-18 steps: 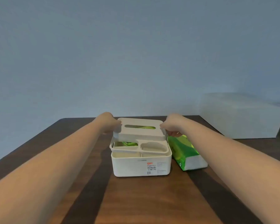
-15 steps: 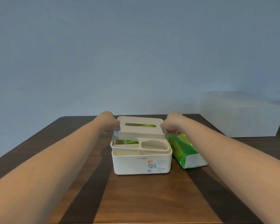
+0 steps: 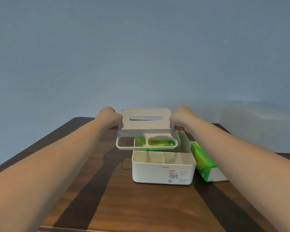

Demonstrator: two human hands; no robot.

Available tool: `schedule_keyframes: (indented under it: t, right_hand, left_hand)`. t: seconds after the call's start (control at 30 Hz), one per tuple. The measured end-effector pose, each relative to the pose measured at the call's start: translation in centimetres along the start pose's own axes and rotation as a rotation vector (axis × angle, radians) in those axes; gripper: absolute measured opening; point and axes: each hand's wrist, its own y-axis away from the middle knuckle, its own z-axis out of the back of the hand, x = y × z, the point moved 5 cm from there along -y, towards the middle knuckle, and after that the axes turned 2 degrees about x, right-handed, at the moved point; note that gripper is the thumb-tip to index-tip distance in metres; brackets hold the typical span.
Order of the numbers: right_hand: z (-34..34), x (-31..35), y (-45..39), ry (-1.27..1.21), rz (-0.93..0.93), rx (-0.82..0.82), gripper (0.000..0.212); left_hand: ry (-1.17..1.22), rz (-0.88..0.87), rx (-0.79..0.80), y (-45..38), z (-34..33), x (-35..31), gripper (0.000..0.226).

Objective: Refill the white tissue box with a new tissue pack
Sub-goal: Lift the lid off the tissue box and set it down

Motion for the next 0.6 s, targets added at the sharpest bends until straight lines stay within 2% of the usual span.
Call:
schedule_keyframes:
  t: [0.1, 0.3, 0.47, 0.6]
  right_hand:
    - [-0.8, 2.8, -0.1, 0.003, 0.044, -0.005, 0.011]
    - [-2.5, 8.1, -0.8, 0.078, 0.134, 0.001, 0.022]
    - [-5.8, 11.6, -0.5, 0.183, 0.195, 0.001, 0.032]
    - [-10.3, 13.5, -0.6, 0.309, 0.218, 0.133, 0.031]
  left_hand:
    - [0.059, 0.045, -0.040, -0.4, 1.9, 1.8, 0.016]
    - [0.251, 0.138, -0.075, -1.8, 4.8, 6.0, 0.025]
    - [0.124, 0.180, -0.098, -2.4, 6.5, 10.0, 0.022]
    - [0.062, 0.236, -0.067, -2.5, 6.6, 14.3, 0.019]
